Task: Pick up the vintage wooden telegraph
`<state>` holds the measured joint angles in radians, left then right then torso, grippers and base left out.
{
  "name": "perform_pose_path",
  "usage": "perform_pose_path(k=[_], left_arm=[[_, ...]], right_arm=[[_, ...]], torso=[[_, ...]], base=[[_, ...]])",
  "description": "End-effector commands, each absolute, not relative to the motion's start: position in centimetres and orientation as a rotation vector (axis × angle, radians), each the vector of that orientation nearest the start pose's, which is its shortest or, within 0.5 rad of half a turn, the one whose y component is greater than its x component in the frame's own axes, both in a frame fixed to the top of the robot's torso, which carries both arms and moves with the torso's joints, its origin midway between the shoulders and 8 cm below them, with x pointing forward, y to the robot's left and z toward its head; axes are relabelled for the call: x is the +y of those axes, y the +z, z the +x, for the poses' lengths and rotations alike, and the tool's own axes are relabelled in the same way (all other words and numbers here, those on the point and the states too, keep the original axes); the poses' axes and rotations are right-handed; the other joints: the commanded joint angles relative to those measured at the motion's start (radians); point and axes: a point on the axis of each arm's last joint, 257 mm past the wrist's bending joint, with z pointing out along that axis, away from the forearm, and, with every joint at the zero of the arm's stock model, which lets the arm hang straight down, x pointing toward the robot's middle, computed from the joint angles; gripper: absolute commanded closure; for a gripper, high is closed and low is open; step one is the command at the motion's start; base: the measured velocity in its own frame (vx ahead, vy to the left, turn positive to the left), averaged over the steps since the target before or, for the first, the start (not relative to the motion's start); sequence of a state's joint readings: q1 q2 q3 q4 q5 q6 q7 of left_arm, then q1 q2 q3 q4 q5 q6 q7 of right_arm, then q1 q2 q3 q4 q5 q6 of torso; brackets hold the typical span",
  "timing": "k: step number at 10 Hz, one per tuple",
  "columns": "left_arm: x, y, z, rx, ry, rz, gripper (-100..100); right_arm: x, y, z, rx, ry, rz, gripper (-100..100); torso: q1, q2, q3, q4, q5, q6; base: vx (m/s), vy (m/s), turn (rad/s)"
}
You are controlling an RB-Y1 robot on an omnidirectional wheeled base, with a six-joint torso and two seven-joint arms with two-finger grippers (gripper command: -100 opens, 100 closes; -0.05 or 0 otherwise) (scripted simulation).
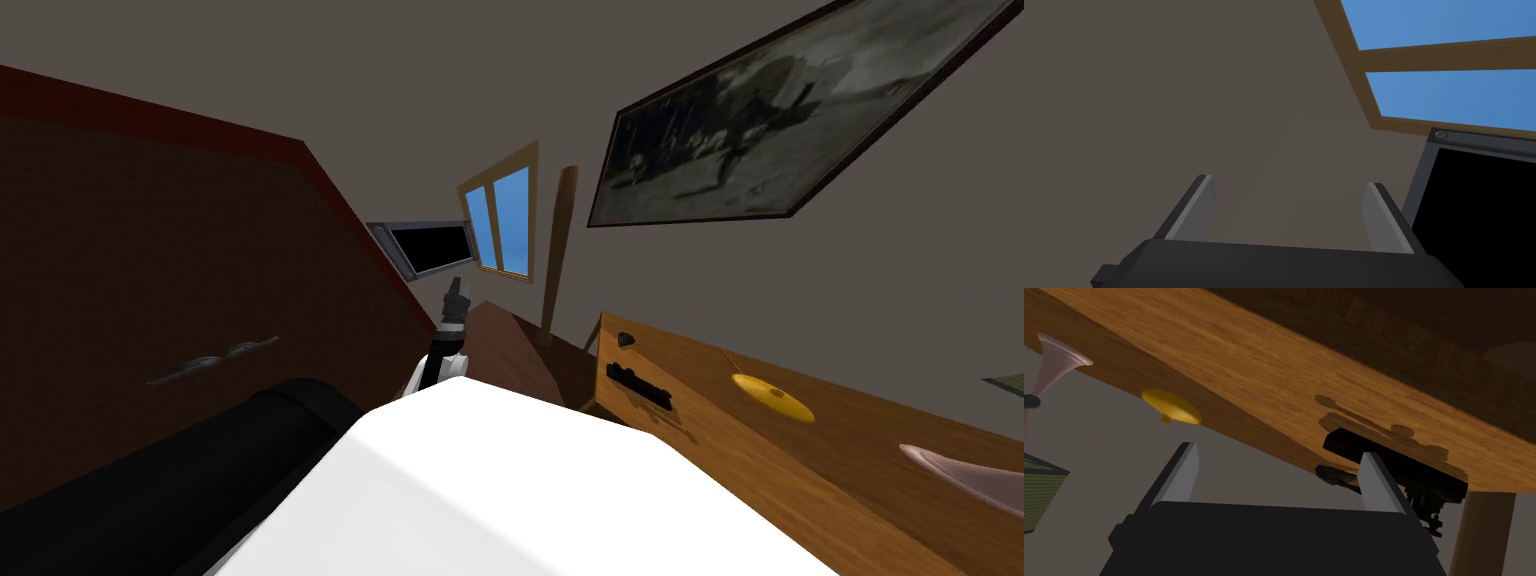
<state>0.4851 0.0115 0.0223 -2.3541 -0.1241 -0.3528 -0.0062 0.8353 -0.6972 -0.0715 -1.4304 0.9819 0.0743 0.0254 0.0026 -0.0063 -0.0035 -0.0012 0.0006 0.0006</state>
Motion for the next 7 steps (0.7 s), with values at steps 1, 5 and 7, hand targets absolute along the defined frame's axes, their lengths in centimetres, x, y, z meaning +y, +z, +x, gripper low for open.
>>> perform_pose_path(k=[1, 5, 7], left_arm=[[27.4, 3.3, 35.5, 0.725, -1.176, -0.620, 0], [27.4, 3.3, 35.5, 0.725, -1.176, -0.620, 0], [27.4, 3.3, 35.5, 0.726, -1.176, -0.620, 0]], right_arm=[[-61.8, -44.6, 9.2, 2.428, -0.613, 0.168, -100], [-64.9, -44.8, 4.9, 2.517, -0.756, 0.031, -100], [-66.3, -44.7, 2.8, 2.558, -0.816, -0.039, -100]], torso=[[0.000, 0.000, 0.000, 0.000, 0.000, 0.000], [0.000, 0.001, 0.000, 0.000, 0.000, 0.000], [0.000, 0.000, 0.000, 0.000, 0.000, 0.000]], base=[[0.040, 0.034, 0.136], [0.046, 0.036, 0.201], [0.064, 0.041, 0.195]])
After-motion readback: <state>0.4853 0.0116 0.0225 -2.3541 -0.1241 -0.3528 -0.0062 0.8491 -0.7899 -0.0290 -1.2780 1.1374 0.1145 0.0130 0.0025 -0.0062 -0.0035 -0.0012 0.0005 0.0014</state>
